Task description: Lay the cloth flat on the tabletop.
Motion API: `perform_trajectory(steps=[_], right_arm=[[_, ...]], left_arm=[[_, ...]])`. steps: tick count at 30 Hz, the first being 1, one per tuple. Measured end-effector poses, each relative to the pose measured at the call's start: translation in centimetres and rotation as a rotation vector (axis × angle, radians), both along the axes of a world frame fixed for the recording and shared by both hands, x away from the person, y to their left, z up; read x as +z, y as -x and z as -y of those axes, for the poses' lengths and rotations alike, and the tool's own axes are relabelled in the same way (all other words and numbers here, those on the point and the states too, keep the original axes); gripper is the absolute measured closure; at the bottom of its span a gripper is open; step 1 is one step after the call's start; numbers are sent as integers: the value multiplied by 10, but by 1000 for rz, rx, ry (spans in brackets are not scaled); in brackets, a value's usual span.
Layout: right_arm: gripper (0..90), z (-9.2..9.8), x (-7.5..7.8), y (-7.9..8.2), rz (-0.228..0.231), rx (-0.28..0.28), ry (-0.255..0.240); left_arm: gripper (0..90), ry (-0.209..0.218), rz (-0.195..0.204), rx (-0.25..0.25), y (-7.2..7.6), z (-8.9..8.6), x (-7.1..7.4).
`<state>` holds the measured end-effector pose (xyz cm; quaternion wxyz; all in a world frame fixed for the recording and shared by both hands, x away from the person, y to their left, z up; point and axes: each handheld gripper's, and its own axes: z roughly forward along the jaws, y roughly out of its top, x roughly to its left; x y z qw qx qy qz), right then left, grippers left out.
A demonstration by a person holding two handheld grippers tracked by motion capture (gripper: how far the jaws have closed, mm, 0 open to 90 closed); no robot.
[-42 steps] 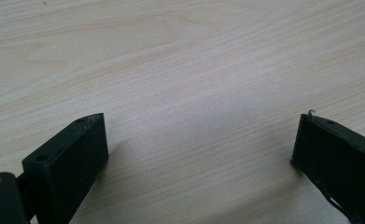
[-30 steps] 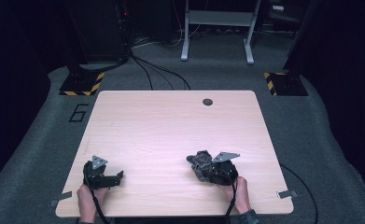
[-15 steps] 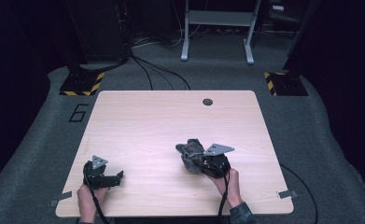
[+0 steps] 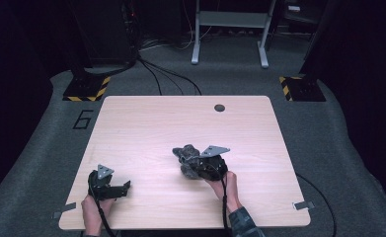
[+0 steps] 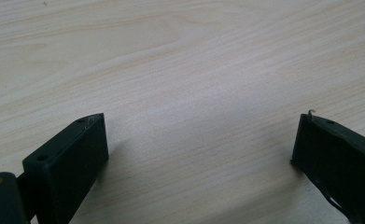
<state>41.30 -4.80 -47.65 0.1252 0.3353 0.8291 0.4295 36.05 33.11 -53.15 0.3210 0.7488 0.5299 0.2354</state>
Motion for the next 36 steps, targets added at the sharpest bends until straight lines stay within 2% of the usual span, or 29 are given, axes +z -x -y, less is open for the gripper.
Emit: perform_trajectory(steps=[1,2,3,4,5,7,8,11,13,14,16,17,18,19,21,22,25,27,32,35,36], right_arm=[[721,-1,-2,-1,-5,-2,0],[714,-3,-6,-4,-13,-7,22],[700,-3,-10,-5,-25,-14,32],[665,-3,-14,-6,-37,-17,34],[610,-2,-19,-9,-53,-28,47],[519,1,-22,-10,-69,-34,38],[459,3,-22,-10,-75,-41,41],[355,9,-17,-7,-66,-47,36],[341,13,-11,-4,-58,-49,36],[326,16,-7,-2,-52,-48,28],[323,21,1,1,-34,-60,23],[328,22,4,1,-26,-59,17],[334,23,8,2,-22,-69,10],[345,24,11,2,-12,-69,12],[363,23,16,2,-9,-79,4],[373,22,18,1,-8,-77,1],[401,16,22,-2,0,-68,5],[428,11,23,-3,2,-66,12],[473,0,27,-8,5,-46,30],[515,-8,29,-10,9,-48,43],[528,-10,29,-11,18,-42,43]], left_arm=[[34,-5,6,1,0,0,0],[35,-4,8,3,0,0,0],[34,-1,0,0,0,0,0],[34,6,-11,0,0,0,0],[34,6,-5,1,0,0,0],[34,7,1,3,-1,0,0],[34,7,1,3,-1,0,0],[34,5,-11,1,-1,0,0],[32,7,-5,13,-1,1,0],[32,1,-15,13,-2,1,1],[38,-14,-53,34,-6,1,6],[62,-2,-53,38,-7,2,8],[71,34,-33,39,-8,3,11],[75,49,-28,32,-9,3,14],[82,55,-16,14,-14,10,21],[93,77,-4,-4,-16,13,25],[121,72,5,-64,-26,30,37],[138,81,10,-126,-34,45,45],[152,101,-17,-245,-55,77,58],[175,110,-21,-266,-67,95,61],[177,117,-34,-283,-71,99,63]])
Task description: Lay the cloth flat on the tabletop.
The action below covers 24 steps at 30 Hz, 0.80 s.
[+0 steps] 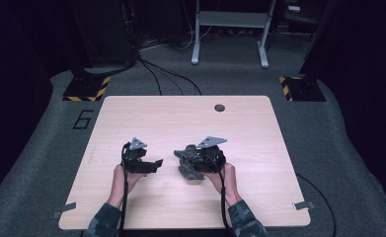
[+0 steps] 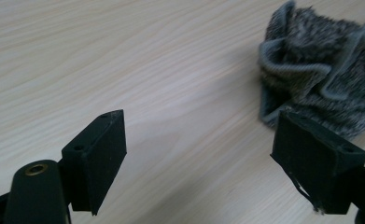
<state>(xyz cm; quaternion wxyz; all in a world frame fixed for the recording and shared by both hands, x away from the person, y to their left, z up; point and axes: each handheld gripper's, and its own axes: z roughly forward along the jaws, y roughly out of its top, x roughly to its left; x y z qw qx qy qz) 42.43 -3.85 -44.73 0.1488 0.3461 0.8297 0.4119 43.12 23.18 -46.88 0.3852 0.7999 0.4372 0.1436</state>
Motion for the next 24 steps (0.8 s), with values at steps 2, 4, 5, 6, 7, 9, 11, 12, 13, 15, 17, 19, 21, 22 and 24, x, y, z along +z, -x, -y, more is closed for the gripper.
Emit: perform_trajectory(steps=[2,4,5,6,7,9,11,12,13,15,17,19,21,22,24], right_arm=[[528,-3,0,-1,-4,5,7],[535,-6,0,-3,-3,21,19],[543,-7,0,-2,-5,20,25],[559,-9,0,-2,-3,30,33],[576,-10,0,-2,6,38,40],[601,-13,1,-1,19,44,47],[611,-14,1,0,23,44,47],[616,-15,1,-1,24,53,55],[620,-16,0,-2,24,63,64],[630,-19,-2,-2,9,64,75],[643,-21,-4,-2,2,72,80],[674,-24,-5,-1,6,69,92],[727,-25,-7,-2,14,71,102],[768,-25,-7,-2,13,70,107],[833,-25,-10,-2,20,59,113]], left_arm=[[189,18,-13,-16,-7,8,1],[217,46,-30,-34,-12,13,2],[227,68,-44,-32,-15,17,1],[241,62,-50,-47,-17,20,1],[250,64,-56,-46,-19,23,1],[275,53,-56,-77,-24,26,2],[295,59,-66,-81,-27,30,2],[304,70,-72,-98,-28,32,2],[311,80,-70,-94,-29,34,2],[330,95,-80,-96,-31,36,1],[339,103,-91,-100,-33,37,-1],[368,118,-115,-110,-35,36,-4],[420,139,-129,-104,-37,37,-7],[442,144,-133,-101,-38,37,-8],[522,157,-150,-103,-39,37,-11]])
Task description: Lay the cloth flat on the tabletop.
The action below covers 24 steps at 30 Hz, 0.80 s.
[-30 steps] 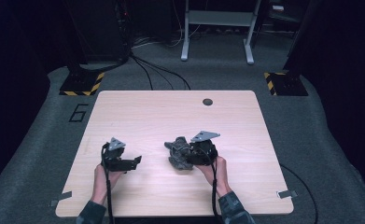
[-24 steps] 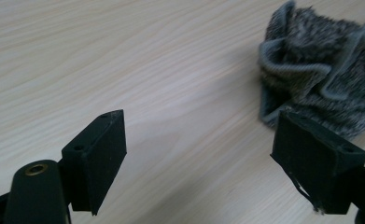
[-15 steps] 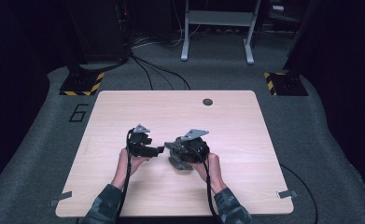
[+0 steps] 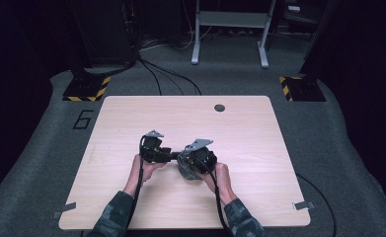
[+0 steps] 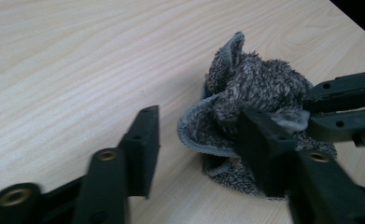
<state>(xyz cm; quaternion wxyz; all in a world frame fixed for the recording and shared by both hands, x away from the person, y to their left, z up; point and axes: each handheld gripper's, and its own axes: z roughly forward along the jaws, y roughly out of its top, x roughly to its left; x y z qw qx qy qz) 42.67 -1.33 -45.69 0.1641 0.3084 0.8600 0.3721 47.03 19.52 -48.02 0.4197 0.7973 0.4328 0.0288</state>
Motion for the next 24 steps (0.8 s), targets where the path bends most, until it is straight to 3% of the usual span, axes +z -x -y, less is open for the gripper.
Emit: perform_trajectory(steps=[5,9,16,21,24], right_arm=[[883,5,-4,0,-13,-14,-15],[884,10,0,2,10,-17,-19],[878,10,10,8,39,-6,-36],[682,0,11,5,28,-3,-23],[680,-5,7,0,-2,-18,9]], left_arm=[[758,-4,-6,-10,1,4,-8],[861,18,15,-14,5,5,-9],[886,51,53,-34,12,8,-4],[889,49,76,-42,16,10,2],[891,57,71,-47,17,9,2]])
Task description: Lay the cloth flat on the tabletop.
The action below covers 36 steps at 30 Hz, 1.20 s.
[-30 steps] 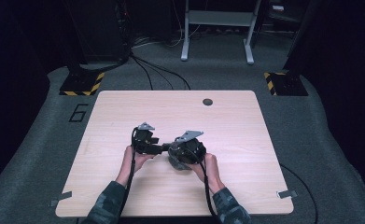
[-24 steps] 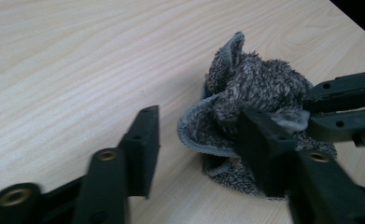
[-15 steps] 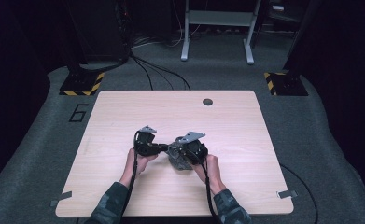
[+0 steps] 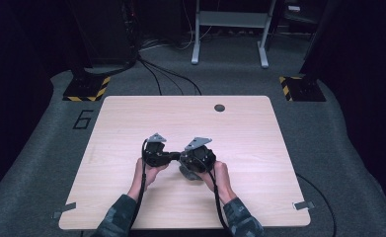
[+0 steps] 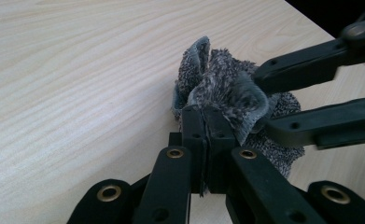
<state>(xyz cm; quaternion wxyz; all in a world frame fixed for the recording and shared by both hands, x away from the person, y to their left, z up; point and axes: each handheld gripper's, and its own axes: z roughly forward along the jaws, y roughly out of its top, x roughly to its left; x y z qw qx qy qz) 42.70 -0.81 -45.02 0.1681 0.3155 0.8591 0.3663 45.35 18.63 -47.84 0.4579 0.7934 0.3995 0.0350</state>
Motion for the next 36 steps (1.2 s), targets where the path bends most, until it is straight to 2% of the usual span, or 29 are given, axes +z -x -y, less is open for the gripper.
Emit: perform_trajectory(steps=[4,6,9,15,16,17,19,21,23,24,27,31,36], right_arm=[[837,0,-7,-5,-15,11,6],[868,1,-7,-3,-15,5,-4],[876,5,-4,-1,5,3,-29],[882,14,3,1,31,5,-38],[881,16,5,2,25,-16,-45],[879,20,6,2,39,-8,-48],[880,26,10,3,50,-29,-66],[882,34,14,3,67,-42,-73],[883,42,17,5,75,-56,-73],[883,44,18,5,77,-68,-83],[883,57,22,7,90,-96,-101],[885,73,25,4,96,-127,-102],[888,88,27,-2,95,-165,-96]], left_arm=[[892,-4,14,8,2,-1,1],[892,-7,19,11,3,-1,3],[892,-14,33,9,6,-4,8],[894,-16,53,23,6,-8,10],[895,-16,56,26,6,-9,11],[895,-7,55,31,7,-9,11],[895,-6,64,35,7,-10,12],[895,-17,76,37,7,-13,13],[895,-9,76,47,9,-14,14],[895,-20,89,43,9,-16,16],[895,-21,92,55,10,-19,17],[895,-31,95,74,7,-25,18],[895,-52,116,96,4,-32,21]])
